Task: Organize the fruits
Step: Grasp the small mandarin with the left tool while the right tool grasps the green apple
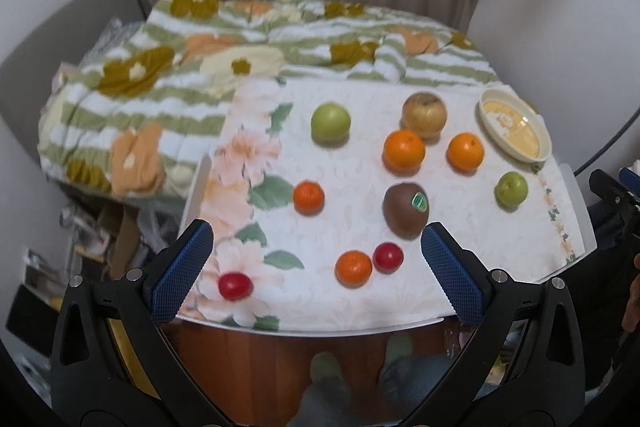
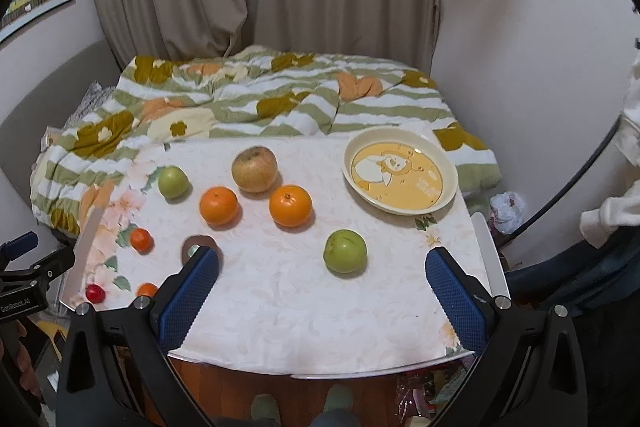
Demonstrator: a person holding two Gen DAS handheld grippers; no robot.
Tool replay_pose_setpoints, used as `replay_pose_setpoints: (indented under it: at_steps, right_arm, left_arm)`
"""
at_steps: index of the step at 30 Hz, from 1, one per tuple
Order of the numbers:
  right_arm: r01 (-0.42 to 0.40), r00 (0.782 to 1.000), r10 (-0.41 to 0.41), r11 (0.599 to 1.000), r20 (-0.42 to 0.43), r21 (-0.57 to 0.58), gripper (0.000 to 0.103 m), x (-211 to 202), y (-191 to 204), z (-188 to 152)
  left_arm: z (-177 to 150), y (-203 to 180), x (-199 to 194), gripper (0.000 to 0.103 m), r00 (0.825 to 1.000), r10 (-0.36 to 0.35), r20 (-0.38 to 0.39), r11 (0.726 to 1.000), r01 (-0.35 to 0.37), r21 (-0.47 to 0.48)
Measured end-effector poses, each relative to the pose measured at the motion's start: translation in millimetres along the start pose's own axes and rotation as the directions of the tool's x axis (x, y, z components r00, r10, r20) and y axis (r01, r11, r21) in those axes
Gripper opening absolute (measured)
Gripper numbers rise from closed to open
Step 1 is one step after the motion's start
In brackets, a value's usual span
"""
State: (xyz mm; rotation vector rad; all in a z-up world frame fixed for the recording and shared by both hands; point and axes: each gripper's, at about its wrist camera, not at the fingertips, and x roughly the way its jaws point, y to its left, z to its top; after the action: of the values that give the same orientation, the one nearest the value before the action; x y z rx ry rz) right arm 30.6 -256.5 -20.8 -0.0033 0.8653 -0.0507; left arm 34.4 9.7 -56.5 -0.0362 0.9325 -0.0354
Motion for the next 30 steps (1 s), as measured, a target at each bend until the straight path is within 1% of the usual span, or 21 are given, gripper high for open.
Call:
replay_pose_setpoints:
  at_steps: [5,8,13,17,20,23,24,25,26,27,28,29,30]
  right_arm:
    - [-0.039,0.998,0.035,0.996,-0.057,-0.075,0.103,44,-17,-1]
    - [-0.066,0.995,0.056,0.990,-0.084,-0.128,0.103,71,-25,-7]
    - [-0.121,0.985,0.094,0.975,-0.144,-0.189,0.103,114,-33,-17]
    - [-0.153,0.976,0.112,0.962,-0.184,-0.226,0.103,136,-36,-24]
    - [-0.179,0.969,0.128,0.953,-0.211,-0.244,0.103,146,-36,-29]
    - [-0.196,0.963,0.135,0.946,-0.235,-0.258,0.103,155,-35,-34]
    - [-0.202,0.961,0.139,0.943,-0.241,-0.265,0.102,157,-34,-35]
    - [-0.205,0.960,0.139,0.940,-0.245,-0.271,0.100,158,-33,-37]
    - [-0.208,0.958,0.138,0.937,-0.250,-0.280,0.098,160,-33,-39]
    - [-0.210,0.957,0.137,0.936,-0.254,-0.284,0.097,161,-33,-40]
    - [-0.212,0.956,0.138,0.935,-0.258,-0.286,0.096,162,-32,-41]
    - [-0.213,0.955,0.138,0.934,-0.262,-0.287,0.094,164,-32,-41]
    - [-0.215,0.954,0.138,0.933,-0.267,-0.287,0.092,166,-32,-42]
  left_arm:
    - [-15,-4,37,0.103,0.996,0.045,-0.082,0.997,-0.050,-0.064]
    - [-26,-9,57,0.103,0.988,0.078,-0.130,0.992,-0.091,-0.092]
    - [-44,-12,78,0.103,0.974,0.137,-0.179,0.979,-0.161,-0.125]
    - [-53,-8,91,0.103,0.967,0.156,-0.203,0.971,-0.188,-0.147]
    - [-58,-11,97,0.103,0.966,0.158,-0.207,0.971,-0.190,-0.148]
    - [-59,-16,103,0.103,0.967,0.155,-0.203,0.975,-0.182,-0.126]
    - [-59,-19,104,0.101,0.968,0.152,-0.198,0.978,-0.177,-0.114]
    - [-59,-21,106,0.098,0.969,0.152,-0.195,0.980,-0.174,-0.101]
    - [-59,-24,108,0.098,0.969,0.152,-0.193,0.982,-0.171,-0.082]
    - [-59,-26,110,0.095,0.970,0.150,-0.193,0.984,-0.165,-0.068]
    - [-59,-29,113,0.088,0.970,0.148,-0.192,0.986,-0.160,-0.053]
    - [-60,-30,114,0.083,0.970,0.144,-0.196,0.987,-0.155,-0.042]
    - [-60,-31,117,0.077,0.970,0.138,-0.201,0.988,-0.148,-0.034]
